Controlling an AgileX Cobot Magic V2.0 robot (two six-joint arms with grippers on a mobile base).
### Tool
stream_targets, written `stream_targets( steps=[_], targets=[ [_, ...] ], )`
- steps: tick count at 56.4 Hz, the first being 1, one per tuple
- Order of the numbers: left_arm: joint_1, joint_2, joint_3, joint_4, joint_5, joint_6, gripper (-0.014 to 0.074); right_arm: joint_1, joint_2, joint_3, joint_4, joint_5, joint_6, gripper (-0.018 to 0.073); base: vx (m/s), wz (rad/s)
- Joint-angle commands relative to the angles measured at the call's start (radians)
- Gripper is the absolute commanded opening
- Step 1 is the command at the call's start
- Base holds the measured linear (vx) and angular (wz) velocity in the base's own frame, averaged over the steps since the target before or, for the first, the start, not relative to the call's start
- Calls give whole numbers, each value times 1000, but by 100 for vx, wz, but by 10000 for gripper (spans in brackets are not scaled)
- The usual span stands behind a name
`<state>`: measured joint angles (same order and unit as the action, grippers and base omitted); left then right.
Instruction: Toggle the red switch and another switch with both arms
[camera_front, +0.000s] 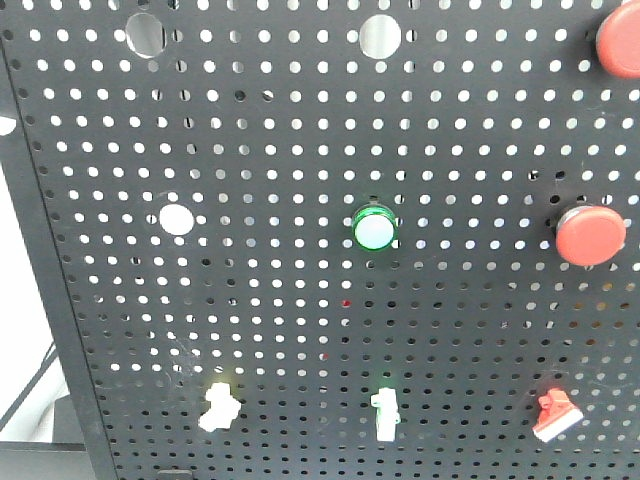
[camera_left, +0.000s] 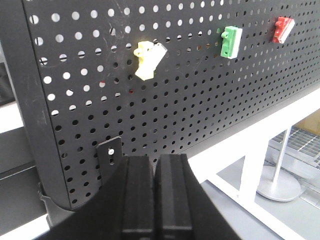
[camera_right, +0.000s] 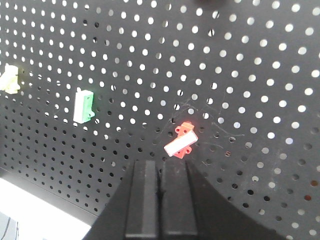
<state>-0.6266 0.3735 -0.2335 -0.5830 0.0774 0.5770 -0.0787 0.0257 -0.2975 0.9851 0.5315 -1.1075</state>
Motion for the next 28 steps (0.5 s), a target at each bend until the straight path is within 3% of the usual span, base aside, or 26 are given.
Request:
stream_targets(
  steps=[1, 14, 22, 28],
  targets=[
    [-2, 6, -28, -7, -65, -11, 3, -3, 14, -27, 34, -54, -4, -6, 0, 0],
    [-2, 0, -14, 6, -67, -9, 3, -3, 14, -27, 34, -54, -4, -6, 0, 0],
    [18, -50, 25, 189, -72, -11, 3, -3, 14, -27, 34, -54, -6, -6, 0, 0],
    [99, -116, 81, 346, -115, -61, 3, -3, 14, -27, 34, -55, -6, -6, 0, 0]
  ],
)
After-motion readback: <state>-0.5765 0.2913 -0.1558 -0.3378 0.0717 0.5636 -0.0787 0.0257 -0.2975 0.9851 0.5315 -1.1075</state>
